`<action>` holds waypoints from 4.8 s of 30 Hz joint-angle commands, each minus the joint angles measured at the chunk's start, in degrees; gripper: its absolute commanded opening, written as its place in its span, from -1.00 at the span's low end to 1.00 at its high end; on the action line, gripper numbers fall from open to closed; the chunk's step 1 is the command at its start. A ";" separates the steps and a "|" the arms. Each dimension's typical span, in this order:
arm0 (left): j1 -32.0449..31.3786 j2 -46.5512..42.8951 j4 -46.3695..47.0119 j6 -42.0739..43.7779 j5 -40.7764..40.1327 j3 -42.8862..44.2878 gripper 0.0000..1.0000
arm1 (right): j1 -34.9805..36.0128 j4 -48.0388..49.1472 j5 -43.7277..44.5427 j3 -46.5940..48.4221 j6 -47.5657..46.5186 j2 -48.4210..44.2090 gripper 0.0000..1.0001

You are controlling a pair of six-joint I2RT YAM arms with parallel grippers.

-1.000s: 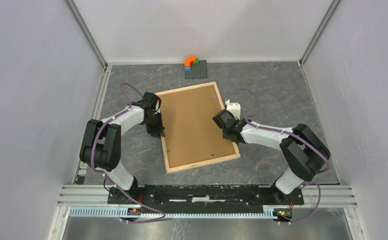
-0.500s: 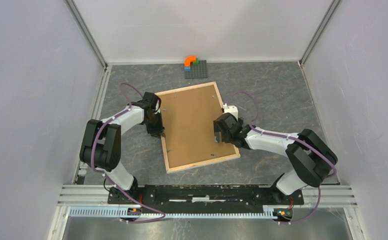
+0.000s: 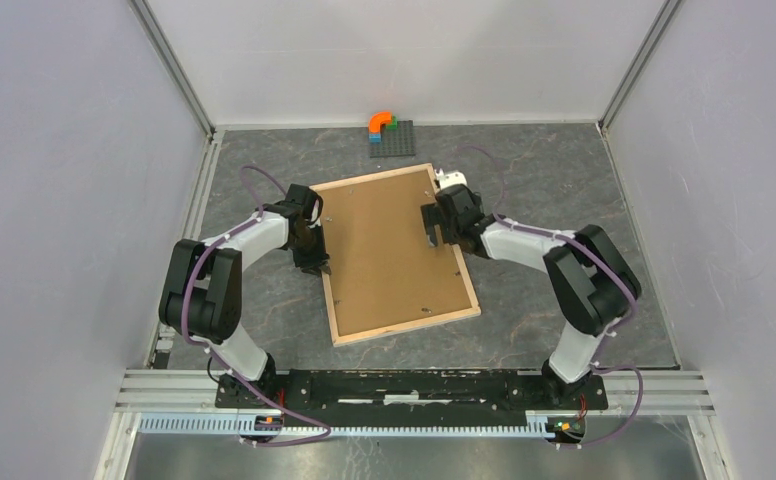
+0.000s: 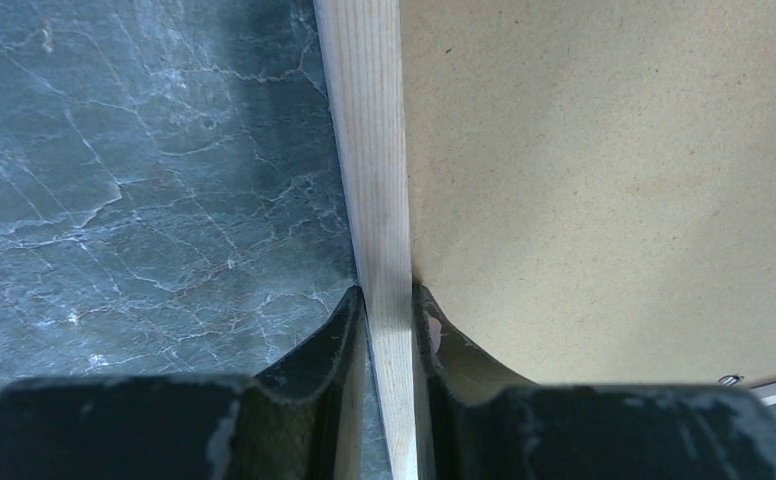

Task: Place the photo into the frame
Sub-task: Install the photo frame at the center of the board, then adjust the photo frame at the center of the board.

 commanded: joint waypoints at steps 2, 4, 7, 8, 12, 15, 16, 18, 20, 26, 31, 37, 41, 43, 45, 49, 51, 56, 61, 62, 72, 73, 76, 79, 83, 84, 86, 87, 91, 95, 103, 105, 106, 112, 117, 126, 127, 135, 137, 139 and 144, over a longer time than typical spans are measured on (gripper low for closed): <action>-0.79 -2.85 -0.07 1.99 2.77 0.24 -0.95 | -1.04 0.86 0.90 13.23 1.97 9.80 0.93; -0.77 -2.72 -0.02 1.99 2.93 0.34 -0.95 | -1.01 0.06 2.67 17.77 3.86 13.08 0.90; -0.80 -2.97 -0.07 1.90 3.24 0.20 -0.95 | -1.00 -2.71 6.88 23.27 7.53 16.89 0.83; -0.79 -3.11 0.01 1.90 3.20 0.07 -0.95 | -1.04 -4.44 7.83 25.54 8.76 18.24 0.81; -0.79 -3.48 -0.02 1.92 3.08 -0.29 -0.95 | -1.13 -7.22 10.27 31.50 10.51 22.62 0.67; -0.79 -3.62 -0.05 1.90 3.13 -0.16 -0.95 | -1.09 -8.56 11.83 34.07 10.83 24.80 0.51; -0.79 -3.66 -0.06 1.80 3.13 -0.12 -0.95 | -1.08 -8.53 11.93 34.45 10.59 25.41 0.48; -0.79 -3.69 -0.02 1.73 3.04 -0.11 -0.96 | -1.15 -9.66 12.57 35.41 10.44 26.36 0.38; -0.79 -3.66 -0.03 1.73 3.13 -0.07 -0.95 | -1.20 -9.99 13.29 35.32 10.69 26.72 0.33; -0.79 -3.49 -0.03 1.64 3.31 0.11 -0.95 | -2.00 -8.64 12.38 35.60 10.33 28.38 0.23; -0.79 -3.47 -0.03 1.64 3.22 0.06 -0.96 | -2.63 -7.50 11.31 35.75 10.40 29.67 0.19; -0.79 -3.59 -0.07 1.63 3.30 0.11 -0.96 | -2.95 -9.72 11.15 36.92 12.39 30.97 0.13; -0.72 -3.62 0.04 1.55 3.54 0.15 -0.95 | -2.98 -14.95 9.95 37.90 17.28 30.79 0.01; -0.79 -3.65 0.21 1.46 3.81 0.16 -0.95 | -2.98 -18.50 10.62 37.85 22.16 30.48 -0.08; -0.79 -3.61 0.34 1.38 3.99 0.15 -0.95 | -2.88 -19.35 10.58 36.65 25.22 29.86 -0.16; -0.79 -3.64 0.40 1.29 4.45 0.15 -0.95 | -2.92 -21.65 10.00 37.73 28.39 30.81 -0.34; -0.79 -3.75 0.38 1.29 4.47 0.06 -0.96 | -2.81 -23.16 9.68 38.83 29.34 31.60 -0.38; -0.72 -3.99 0.51 1.20 4.22 0.06 -0.95 | -2.58 -23.83 9.58 38.58 30.67 31.38 -0.41; -0.79 -3.92 0.46 1.29 3.32 0.15 -0.96 | -3.80 -19.03 3.92 38.44 18.51 28.56 0.07; -0.79 -3.92 0.46 1.29 3.01 0.15 -0.95 | -4.28 -17.89 2.01 37.15 15.25 27.06 0.25; -0.79 -0.75 -0.85 2.42 -1.20 2.53 -0.95 | -4.46 5.02 -21.68 -3.50 6.96 3.08 0.72; -0.79 0.02 -0.88 2.51 -1.97 3.04 -0.95 | -4.23 8.25 -24.31 -7.91 8.17 0.93 0.69; -0.79 3.16 -2.04 2.56 -3.31 5.22 -0.95 | -2.12 11.11 -25.20 -16.40 10.12 -6.59 0.60; -0.84 7.50 -3.72 2.22 -3.58 8.37 -0.95 | 1.87 12.88 -23.42 -22.45 12.25 -14.37 0.60; -0.92 12.65 -4.76 1.33 -4.45 14.22 -0.95 | 9.70 16.83 -20.93 -29.14 17.92 -21.51 0.60; -1.04 13.71 -5.01 1.01 -4.98 15.89 -0.95 | 12.30 17.91 -20.50 -30.04 19.35 -22.47 0.60; -1.34 16.14 -5.58 0.47 -5.80 19.41 -0.95 | 17.02 20.22 -19.56 -31.74 21.61 -23.28 0.61; -1.58 17.23 -6.05 0.28 -6.05 21.46 -0.95 | 19.32 20.78 -17.96 -31.90 22.14 -23.27 0.61; -2.55 23.16 -7.62 0.53 -7.42 30.06 -0.95 | 24.86 18.96 -14.96 -28.08 19.49 -20.54 0.64; -2.80 26.61 -11.07 3.06 -11.81 39.10 -0.81 | 26.69 16.57 -14.81 -24.63 15.96 -19.65 0.68; -2.37 5.64 -9.49 2.49 -18.68 28.34 0.86 | 23.39 -0.11 3.95 -18.12 1.30 -26.67 0.96; -2.37 -1.36 -9.43 1.23 -17.66 23.44 0.97 | 20.28 -0.01 4.17 -16.34 -4.36 -26.95 0.96; -2.38 -5.66 -9.32 0.17 -16.08 20.12 0.99 | 17.71 0.11 3.31 -15.19 -6.93 -26.44 0.96; -17.14 -26.99 -9.85 -16.80 -22.49 -0.94 1.00 | 4.14 -5.04 -9.51 5.35 -17.57 -10.72 0.96; -27.17 -36.66 -11.64 -39.16 -21.76 -12.25 1.00 | -2.25 -12.27 -19.05 30.15 -24.63 10.73 0.96; -27.95 -32.99 5.48 -48.88 -10.59 -22.73 0.94 | -10.13 -13.10 -30.26 52.59 -19.27 30.01 0.96; -27.91 -31.48 6.12 -48.93 -9.82 -22.60 0.90 | -10.84 -12.41 -30.57 52.59 -18.41 30.76 0.96; -26.05 -28.64 6.26 -49.43 -11.36 -22.81 0.63 | -12.51 -13.90 -29.50 50.02 -16.56 33.02 0.72; -24.06 -28.46 6.70 -48.57 -11.37 -22.88 0.55 | -12.56 -13.78 -29.85 46.80 -16.27 31.40 0.58; -22.17 -27.45 6.99 -46.09 -13.03 -22.25 0.44 | -12.56 -12.70 -28.61 41.82 -15.62 28.71 0.48; -15.74 -21.28 4.50 -36.85 -17.29 -17.33 0.15 | -12.54 -9.25 -26.78 25.73 -12.40 18.26 0.18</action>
